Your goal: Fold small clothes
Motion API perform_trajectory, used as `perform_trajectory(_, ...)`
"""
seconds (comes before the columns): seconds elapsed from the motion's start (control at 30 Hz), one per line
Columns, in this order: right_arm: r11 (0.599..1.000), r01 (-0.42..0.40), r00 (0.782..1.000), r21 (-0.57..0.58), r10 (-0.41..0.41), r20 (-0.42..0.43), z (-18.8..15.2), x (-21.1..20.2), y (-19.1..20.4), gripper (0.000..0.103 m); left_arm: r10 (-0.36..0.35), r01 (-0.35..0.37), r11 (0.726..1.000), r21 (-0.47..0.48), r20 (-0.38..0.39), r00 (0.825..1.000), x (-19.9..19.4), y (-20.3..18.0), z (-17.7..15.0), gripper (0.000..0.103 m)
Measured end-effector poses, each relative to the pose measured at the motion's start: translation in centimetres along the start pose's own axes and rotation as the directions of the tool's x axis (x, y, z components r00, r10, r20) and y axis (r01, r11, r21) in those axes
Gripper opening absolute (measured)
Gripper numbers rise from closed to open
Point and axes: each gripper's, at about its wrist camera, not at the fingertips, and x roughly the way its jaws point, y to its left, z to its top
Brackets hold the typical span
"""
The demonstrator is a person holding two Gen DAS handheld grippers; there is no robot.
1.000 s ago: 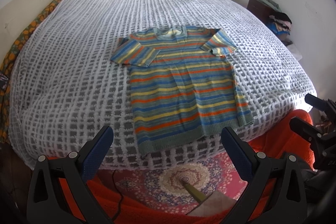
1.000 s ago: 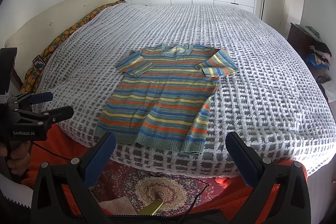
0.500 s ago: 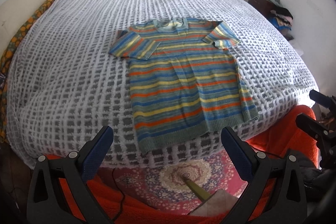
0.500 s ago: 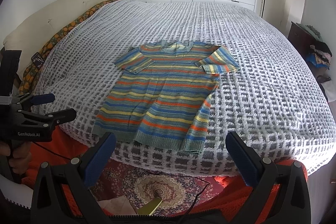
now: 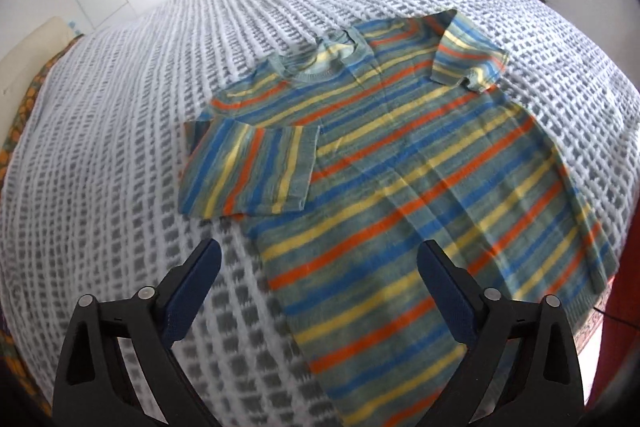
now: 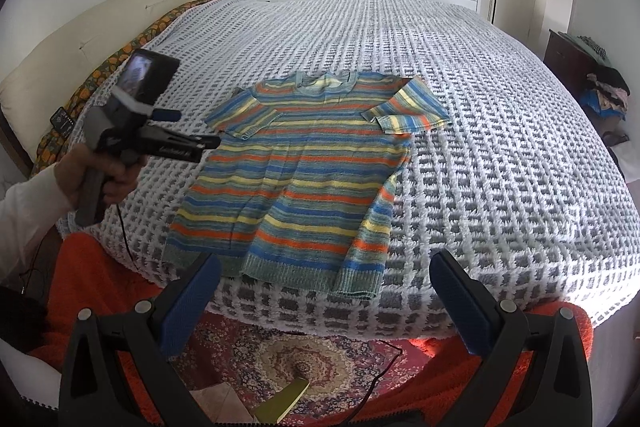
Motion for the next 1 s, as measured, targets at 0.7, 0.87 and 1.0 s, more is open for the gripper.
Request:
perform_trajectory(0.7,0.998,0.027,0.998,0.062,-0.024,-0.052,0.2,2.0,-2.6,0.103,-0.012,-0.022,0.924,-0.382,-0.086,0.996,7.8,11.8,2.5,0.001)
perform_trajectory(0.87,0.998,0.030,0.998,0.048,-0.028,-0.053,0.4,2.1,-2.2,0.103,0.110,-0.154,0.711,-0.686,-0.108,0.988,3.8,26.0,-6.1,0.001)
perform_trajectory(1.0,1.000,0.016,0.998,0.006,-0.016,-0.058,0.4,2.5,-0.9,0.103,0.097,-0.232,0.579,-0.782,-0.217,0.971,5.1,32.1,-13.1,0.002)
